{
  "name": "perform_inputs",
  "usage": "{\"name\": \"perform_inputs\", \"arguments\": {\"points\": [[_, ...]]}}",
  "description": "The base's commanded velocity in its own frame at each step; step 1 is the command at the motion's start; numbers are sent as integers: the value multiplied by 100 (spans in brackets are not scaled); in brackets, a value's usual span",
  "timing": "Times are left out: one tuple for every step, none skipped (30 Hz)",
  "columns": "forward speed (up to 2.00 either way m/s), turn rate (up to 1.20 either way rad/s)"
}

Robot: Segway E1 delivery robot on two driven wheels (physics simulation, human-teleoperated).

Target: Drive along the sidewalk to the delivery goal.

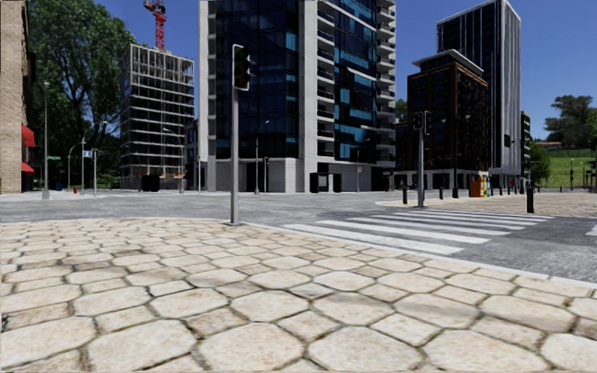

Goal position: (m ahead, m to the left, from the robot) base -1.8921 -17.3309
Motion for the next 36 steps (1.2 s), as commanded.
{"name": "perform_inputs", "arguments": {"points": [[200, -44], [200, -44], [200, -44], [200, -44], [200, -44], [200, -44], [200, -44], [200, -44], [200, -44], [200, -43], [200, -40], [200, -39], [200, -39], [200, -38], [200, -38], [200, -38], [200, -36], [200, -36], [200, -28], [200, -21], [200, -10], [200, -2], [200, -2], [200, 0], [200, 0], [200, 0], [200, 0], [200, 0], [200, 0], [200, 0], [200, -1], [200, -14], [200, -22], [200, -24], [200, -24], [200, -26]]}}
